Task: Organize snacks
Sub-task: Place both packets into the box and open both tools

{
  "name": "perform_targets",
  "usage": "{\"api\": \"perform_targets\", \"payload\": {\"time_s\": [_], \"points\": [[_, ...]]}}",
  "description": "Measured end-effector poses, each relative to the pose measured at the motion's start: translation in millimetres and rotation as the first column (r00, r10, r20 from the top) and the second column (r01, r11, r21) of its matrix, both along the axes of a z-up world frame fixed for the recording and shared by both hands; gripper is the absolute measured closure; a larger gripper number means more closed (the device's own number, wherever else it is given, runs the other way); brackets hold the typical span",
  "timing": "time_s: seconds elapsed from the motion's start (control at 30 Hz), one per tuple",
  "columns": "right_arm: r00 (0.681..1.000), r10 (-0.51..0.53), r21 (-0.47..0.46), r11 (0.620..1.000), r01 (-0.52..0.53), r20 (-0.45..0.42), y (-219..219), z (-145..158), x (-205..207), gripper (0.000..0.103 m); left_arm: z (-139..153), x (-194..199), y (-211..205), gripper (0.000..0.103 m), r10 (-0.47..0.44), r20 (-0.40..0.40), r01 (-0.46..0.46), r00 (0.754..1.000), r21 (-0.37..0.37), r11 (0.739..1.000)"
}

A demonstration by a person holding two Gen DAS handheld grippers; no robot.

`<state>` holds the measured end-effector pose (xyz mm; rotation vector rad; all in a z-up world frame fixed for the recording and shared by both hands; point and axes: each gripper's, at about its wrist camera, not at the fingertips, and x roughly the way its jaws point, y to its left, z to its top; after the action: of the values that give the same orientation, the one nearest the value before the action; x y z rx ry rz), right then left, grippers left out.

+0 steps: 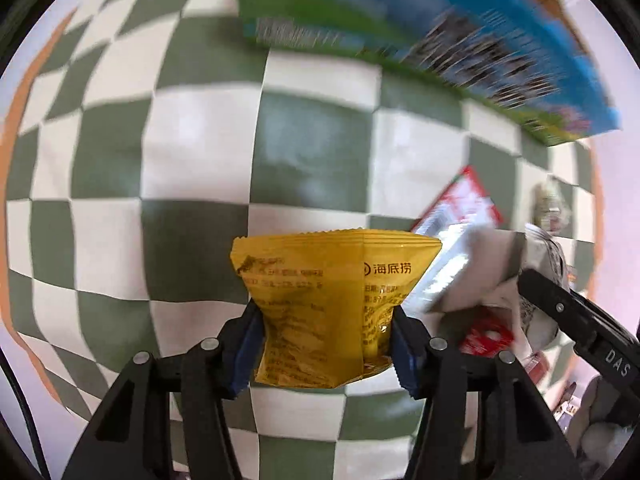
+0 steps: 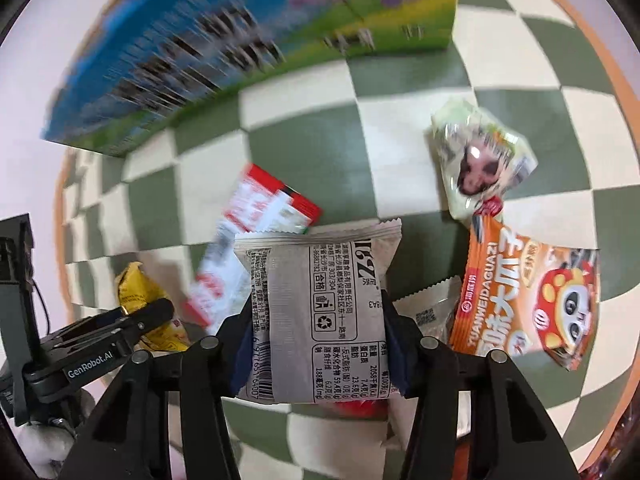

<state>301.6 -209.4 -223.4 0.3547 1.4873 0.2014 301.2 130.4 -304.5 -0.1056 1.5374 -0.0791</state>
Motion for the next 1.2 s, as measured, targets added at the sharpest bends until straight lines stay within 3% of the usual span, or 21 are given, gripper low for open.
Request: {"api": "perform_targets", "payload": {"time_s": [0.17,0.27,0.37,0.47,0.67,0.97,1.2], "points": [[0.995,-0.001,0.084,0.996,-0.007,0.098,-4,59,5,0.048,75,7,-11,0.049,-0.019,0.102,0.028,0.995,-0.095,0.995],[0.984,-0.008,0.121,0.993,-0.014,0.180,-8,100,20,0.048,124,40,-15,0.049,-0.047,0.176,0.070,0.983,-0.128,0.989],[0.965,-0.027,0.155,0.988,-0.015,0.261,-11,139,46,0.048,152,81,-24,0.049,-0.058,0.202,0.095,0.978,-0.176,0.980],[0.936,-0.020,0.115,0.993,-0.022,0.351,-11,170,83,0.048,170,129,-26,0.049,-0.071,0.225,0.105,0.972,-0.140,0.985],[0.899,0.011,-0.018,1.000,-0.004,0.437,-24,186,172,0.048,157,223,-23,0.049,-0.075,0.206,0.083,0.976,-0.031,0.996],[0.920,0.029,-0.126,0.992,0.022,0.390,-33,146,264,0.048,106,304,-15,0.048,-0.075,0.131,0.067,0.989,0.061,0.996],[0.938,0.007,-0.160,0.986,0.052,0.347,-34,106,306,0.045,82,334,-2,0.047,-0.034,0.102,0.024,0.994,0.094,0.995]]}}
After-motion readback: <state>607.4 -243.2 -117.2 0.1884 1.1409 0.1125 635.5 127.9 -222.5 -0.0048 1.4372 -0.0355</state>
